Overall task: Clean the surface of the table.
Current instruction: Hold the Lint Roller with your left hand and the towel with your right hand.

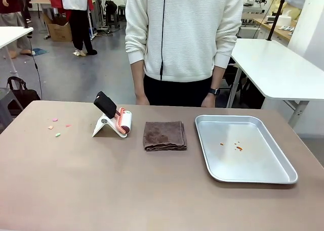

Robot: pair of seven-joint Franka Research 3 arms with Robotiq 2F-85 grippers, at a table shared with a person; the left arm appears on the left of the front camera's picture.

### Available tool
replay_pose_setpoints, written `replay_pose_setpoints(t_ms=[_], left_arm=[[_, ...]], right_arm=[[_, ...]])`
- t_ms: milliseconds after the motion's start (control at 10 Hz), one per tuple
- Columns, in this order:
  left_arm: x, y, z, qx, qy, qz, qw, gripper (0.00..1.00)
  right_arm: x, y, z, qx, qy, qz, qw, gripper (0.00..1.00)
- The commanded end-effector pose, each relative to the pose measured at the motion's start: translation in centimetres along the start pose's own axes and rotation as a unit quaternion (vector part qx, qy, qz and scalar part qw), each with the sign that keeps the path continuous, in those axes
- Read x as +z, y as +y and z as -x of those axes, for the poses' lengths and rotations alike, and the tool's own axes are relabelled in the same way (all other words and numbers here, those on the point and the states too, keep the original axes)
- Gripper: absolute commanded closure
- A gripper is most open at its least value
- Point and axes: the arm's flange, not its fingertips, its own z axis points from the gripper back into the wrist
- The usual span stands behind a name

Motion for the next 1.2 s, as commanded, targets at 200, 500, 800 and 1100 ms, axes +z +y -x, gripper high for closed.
replay_pose_setpoints(t_ms=[200,500,800,1100], left_arm=[[0.5,-0.4,0.1,-0.017,-0.005,0.012,1.0,0.0],[-1.0,-3.9,-1.8,-0.033,0.031,-0.026,0.999,0.0],[-6.7,-11.2,-6.2,-0.097,0.106,-0.062,0.988,0.0],[-14.2,-16.5,-8.4,-0.147,0.196,-0.127,0.961,0.0]], right_arm=[[0.2,0.3,0.3,-0.006,0.005,-0.009,1.0,0.0],[-2.5,3.8,1.7,0.043,-0.011,0.057,0.997,0.0],[-9.1,11.0,4.6,0.128,0.01,0.14,0.982,0.0],[-19.7,15.4,8.2,0.218,0.107,0.218,0.945,0.0]])
